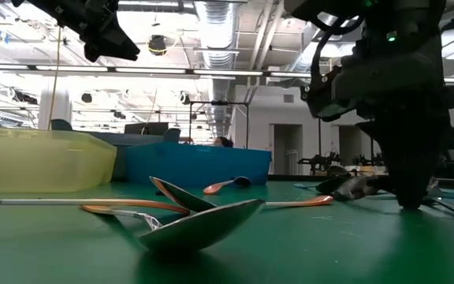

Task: Sort silverware by color (type)
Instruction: Put the blue spoon into the light blue bin

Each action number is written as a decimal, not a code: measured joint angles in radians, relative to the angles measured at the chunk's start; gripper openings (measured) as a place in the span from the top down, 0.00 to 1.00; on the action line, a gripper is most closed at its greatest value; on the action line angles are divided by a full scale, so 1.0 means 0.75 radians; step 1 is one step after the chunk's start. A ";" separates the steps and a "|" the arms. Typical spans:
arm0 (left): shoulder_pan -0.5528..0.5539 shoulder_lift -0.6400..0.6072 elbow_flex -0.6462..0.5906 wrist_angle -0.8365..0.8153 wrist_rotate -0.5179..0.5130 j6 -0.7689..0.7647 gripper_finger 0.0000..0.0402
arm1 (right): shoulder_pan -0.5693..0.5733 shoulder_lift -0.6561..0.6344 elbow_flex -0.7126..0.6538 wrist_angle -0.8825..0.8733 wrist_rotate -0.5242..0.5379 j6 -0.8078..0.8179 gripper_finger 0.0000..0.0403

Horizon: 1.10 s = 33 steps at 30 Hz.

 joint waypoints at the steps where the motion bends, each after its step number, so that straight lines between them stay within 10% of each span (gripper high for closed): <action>1: 0.000 0.000 0.000 0.000 0.000 0.000 0.70 | 0.000 -0.006 0.000 0.001 -0.001 -0.014 0.92; 13: 0.000 -0.012 0.000 0.100 0.006 0.008 0.70 | -0.108 -0.029 0.253 -0.395 0.043 -0.497 0.99; 21: 0.000 -0.073 0.001 0.183 0.015 0.056 0.70 | -0.364 -0.124 0.417 -0.368 0.403 -0.919 0.99; 33: -0.001 -0.209 0.001 0.312 0.005 0.093 0.70 | -0.766 -0.010 0.440 1.077 0.522 -1.596 0.99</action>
